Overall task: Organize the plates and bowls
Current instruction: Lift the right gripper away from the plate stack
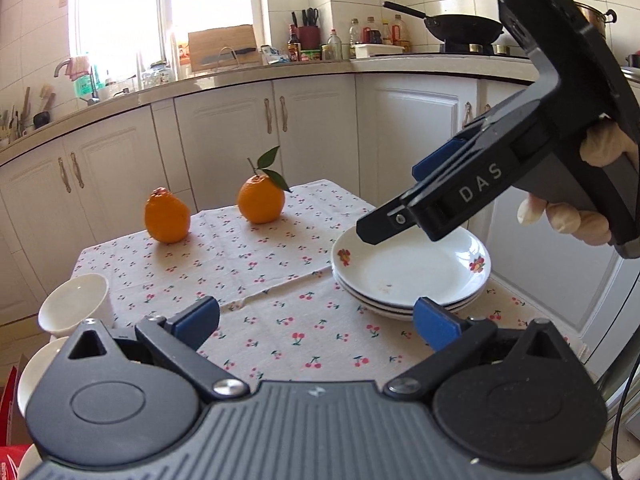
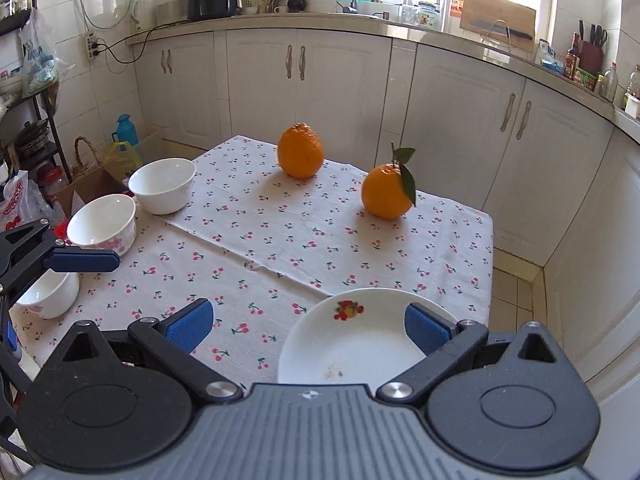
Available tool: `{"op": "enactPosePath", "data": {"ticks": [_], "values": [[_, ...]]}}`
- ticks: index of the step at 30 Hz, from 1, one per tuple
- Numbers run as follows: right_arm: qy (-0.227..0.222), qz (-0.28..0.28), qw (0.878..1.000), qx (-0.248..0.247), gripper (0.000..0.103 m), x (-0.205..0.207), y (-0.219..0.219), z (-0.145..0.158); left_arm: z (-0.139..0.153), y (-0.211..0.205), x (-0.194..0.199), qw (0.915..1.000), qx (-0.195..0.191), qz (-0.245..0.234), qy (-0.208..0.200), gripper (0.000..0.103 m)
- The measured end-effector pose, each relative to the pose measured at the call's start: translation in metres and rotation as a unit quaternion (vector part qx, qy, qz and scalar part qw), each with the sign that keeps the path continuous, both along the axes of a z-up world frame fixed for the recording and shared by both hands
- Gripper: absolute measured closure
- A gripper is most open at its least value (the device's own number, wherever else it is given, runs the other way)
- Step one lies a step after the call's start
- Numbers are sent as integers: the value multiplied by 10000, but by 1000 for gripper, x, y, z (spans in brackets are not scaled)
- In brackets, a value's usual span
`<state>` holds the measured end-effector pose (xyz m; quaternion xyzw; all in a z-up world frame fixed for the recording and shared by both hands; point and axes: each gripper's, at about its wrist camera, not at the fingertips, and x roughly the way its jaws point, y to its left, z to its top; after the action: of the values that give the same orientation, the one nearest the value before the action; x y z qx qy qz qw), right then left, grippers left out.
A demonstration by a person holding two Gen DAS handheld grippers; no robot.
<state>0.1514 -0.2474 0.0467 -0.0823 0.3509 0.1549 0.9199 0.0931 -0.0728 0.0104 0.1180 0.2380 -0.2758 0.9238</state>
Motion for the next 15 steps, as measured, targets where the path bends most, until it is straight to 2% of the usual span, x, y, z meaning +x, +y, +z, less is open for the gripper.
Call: {"op": "enactPosePath", "data": {"ticks": [10,15], "values": [[-151,90,9990,422,0,-15,72,-7,-5,75,-21,9987,-22,492,107,1],[-220,195,9987,418,0,-20,113,-13,-12,112,-35,9978,118,645,61,1]]}}
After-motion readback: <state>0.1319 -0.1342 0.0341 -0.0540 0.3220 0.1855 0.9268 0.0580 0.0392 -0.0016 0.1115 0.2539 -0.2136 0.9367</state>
